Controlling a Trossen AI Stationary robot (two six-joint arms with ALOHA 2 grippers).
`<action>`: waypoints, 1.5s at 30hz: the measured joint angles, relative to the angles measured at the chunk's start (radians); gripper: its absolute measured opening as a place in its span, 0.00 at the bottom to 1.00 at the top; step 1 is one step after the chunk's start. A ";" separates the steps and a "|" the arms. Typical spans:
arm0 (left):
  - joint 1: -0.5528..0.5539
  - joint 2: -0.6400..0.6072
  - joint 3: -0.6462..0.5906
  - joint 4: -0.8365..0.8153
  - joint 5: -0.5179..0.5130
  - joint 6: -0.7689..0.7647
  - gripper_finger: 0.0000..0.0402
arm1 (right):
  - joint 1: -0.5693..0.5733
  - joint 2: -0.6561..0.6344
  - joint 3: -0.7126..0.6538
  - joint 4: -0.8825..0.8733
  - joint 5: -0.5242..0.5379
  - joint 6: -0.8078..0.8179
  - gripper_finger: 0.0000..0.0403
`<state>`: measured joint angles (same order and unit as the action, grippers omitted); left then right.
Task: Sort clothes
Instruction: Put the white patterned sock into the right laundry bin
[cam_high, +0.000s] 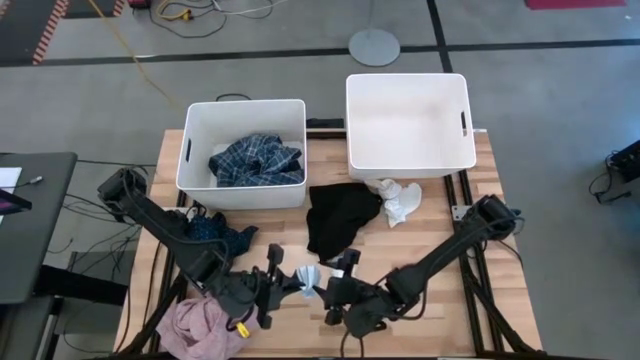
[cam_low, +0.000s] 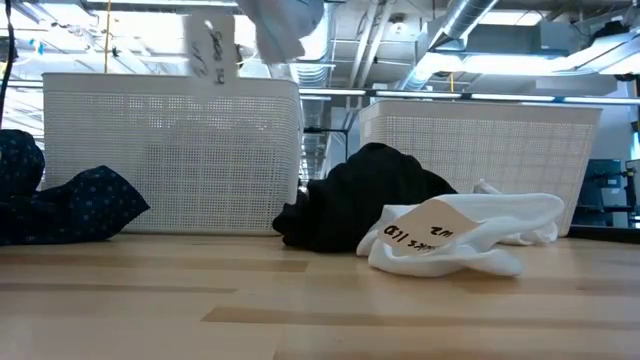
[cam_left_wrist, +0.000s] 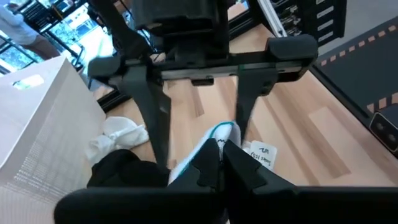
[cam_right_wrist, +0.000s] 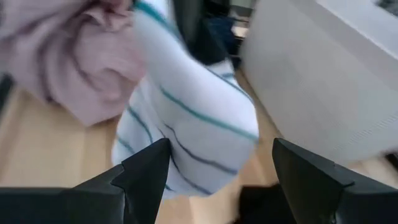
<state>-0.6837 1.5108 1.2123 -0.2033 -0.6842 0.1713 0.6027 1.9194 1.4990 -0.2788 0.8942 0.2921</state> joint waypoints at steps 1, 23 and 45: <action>-0.002 0.000 0.006 -0.007 0.000 0.001 0.00 | -0.006 0.000 0.000 0.022 -0.027 -0.019 0.75; -0.002 0.000 0.014 -0.099 0.006 -0.051 0.00 | -0.062 0.053 0.001 0.142 -0.198 -0.171 0.04; -0.050 -0.016 0.014 -0.264 -0.050 -0.157 0.52 | -0.094 0.030 0.001 0.103 -0.154 -0.187 0.00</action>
<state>-0.7336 1.4947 1.2261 -0.4672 -0.7343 0.0141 0.5090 1.9493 1.4998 -0.1763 0.7404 0.1048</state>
